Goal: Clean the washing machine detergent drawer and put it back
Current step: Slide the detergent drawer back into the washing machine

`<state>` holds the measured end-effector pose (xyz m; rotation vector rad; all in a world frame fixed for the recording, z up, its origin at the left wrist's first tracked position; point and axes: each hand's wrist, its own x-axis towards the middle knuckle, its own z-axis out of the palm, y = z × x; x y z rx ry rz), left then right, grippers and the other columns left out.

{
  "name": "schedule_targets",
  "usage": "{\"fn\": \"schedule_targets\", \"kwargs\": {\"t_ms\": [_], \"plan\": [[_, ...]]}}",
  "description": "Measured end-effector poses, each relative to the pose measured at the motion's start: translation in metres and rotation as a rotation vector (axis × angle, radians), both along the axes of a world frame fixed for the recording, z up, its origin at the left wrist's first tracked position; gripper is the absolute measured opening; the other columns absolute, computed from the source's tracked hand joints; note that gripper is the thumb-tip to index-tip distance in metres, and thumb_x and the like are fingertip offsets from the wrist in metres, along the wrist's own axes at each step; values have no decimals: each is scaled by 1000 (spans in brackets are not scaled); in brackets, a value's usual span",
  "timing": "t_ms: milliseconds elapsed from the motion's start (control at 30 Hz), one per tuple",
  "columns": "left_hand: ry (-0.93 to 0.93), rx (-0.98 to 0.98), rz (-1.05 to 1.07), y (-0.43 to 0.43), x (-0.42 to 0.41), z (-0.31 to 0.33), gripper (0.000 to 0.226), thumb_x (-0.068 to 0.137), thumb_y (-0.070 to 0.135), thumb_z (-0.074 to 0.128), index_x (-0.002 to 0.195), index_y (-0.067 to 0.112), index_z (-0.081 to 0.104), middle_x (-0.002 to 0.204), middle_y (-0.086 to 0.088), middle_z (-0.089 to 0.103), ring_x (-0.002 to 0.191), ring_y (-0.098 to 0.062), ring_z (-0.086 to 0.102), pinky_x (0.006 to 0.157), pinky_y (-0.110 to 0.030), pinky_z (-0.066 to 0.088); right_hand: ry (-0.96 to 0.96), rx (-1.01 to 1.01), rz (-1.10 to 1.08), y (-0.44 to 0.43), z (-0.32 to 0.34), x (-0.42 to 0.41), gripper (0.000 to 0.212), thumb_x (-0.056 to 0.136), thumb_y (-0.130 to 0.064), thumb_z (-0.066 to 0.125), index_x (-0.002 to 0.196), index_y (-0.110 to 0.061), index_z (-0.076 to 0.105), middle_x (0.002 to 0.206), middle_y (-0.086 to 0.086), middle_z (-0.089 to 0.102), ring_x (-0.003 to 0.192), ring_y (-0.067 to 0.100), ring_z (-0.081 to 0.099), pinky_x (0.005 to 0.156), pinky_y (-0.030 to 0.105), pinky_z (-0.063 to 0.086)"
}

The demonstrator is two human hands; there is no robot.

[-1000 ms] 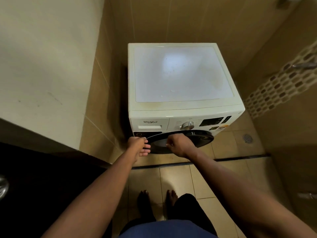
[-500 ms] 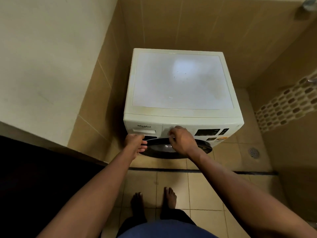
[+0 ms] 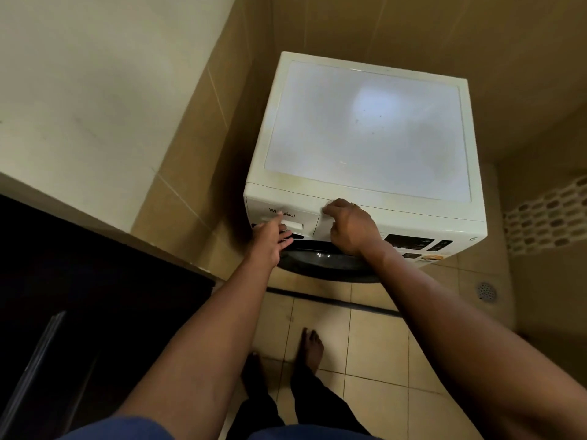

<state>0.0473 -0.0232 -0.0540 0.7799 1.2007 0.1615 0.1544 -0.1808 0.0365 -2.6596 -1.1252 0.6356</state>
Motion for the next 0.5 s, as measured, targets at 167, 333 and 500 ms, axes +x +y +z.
{"fn": "schedule_targets", "kwargs": {"t_ms": [167,333,500], "plan": [[-55,-19,55,6,15,3,52,91,44,78,122,8,59,112,-14,63,102,-30,68,84,-44,61,43,-111,17,8,7,-1,62,91,-11,53,152,-24,49,152,-1,47,132,30,53,101,38,49],[-80,-77,154,11,27,-4,70,89,35,82,141,7,46,134,-19,55,119,-38,61,102,-50,56,59,-222,37,19,16,2,66,92,-12,53,156,-26,44,155,-4,40,134,30,51,102,40,49],[-105,-84,146,15,29,-14,75,89,33,81,146,4,41,140,-20,51,124,-37,56,103,-52,55,59,-269,56,26,19,1,65,92,-13,54,155,-25,45,156,-1,38,134,31,51,103,42,50]]}}
